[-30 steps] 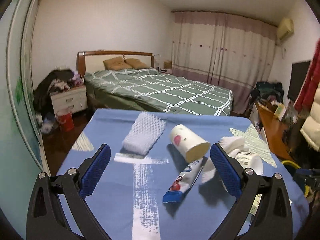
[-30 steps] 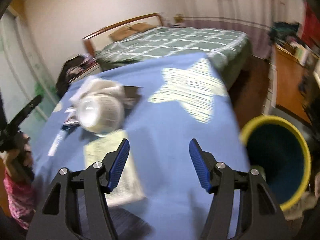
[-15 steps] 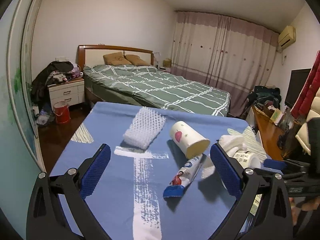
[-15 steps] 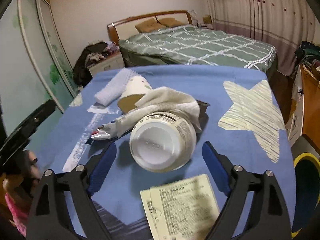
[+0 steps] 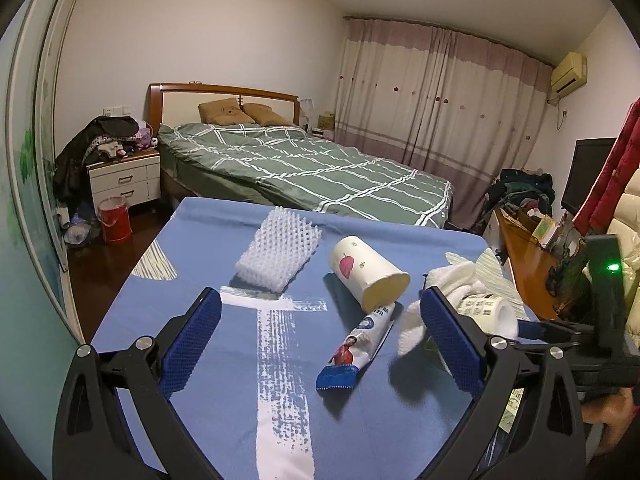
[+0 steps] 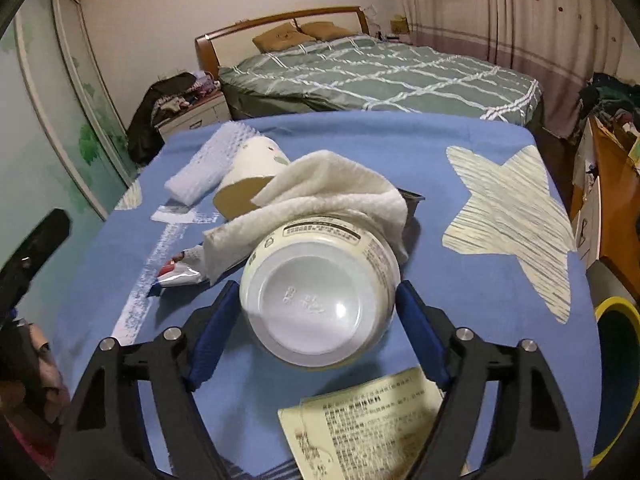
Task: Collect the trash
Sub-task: 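Grasp the white cup wrapped in tissue with the right gripper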
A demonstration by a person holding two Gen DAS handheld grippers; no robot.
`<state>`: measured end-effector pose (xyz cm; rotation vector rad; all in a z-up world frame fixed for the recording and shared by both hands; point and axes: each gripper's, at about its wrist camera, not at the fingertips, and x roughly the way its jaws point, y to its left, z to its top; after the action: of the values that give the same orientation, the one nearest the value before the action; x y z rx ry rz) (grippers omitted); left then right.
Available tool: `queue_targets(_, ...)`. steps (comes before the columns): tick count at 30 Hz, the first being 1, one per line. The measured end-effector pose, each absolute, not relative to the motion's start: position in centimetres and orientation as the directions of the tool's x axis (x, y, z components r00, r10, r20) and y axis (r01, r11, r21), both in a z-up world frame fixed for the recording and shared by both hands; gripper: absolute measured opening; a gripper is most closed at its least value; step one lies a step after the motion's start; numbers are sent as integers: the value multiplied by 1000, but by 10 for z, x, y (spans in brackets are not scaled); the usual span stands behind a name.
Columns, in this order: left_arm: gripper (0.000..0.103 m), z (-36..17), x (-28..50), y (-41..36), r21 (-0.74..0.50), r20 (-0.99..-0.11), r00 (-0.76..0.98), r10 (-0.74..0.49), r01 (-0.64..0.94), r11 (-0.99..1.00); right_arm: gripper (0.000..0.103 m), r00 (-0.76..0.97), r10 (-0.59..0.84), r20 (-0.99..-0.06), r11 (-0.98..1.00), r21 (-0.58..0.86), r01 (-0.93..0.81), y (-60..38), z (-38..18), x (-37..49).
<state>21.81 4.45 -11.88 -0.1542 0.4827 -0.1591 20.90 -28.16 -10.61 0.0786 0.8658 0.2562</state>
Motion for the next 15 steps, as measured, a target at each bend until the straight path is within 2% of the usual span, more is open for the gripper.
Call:
queue_targets(12, 98, -123, 220, 38, -152, -458, 871, -178, 121, 981, 74, 607, 431, -667, 902, 341, -265, -312, -74, 160)
queue_targets(15, 98, -123, 221, 38, -151, -460, 870, -176, 118, 981, 74, 638, 424, -643, 905, 338, -260, -319, -63, 152)
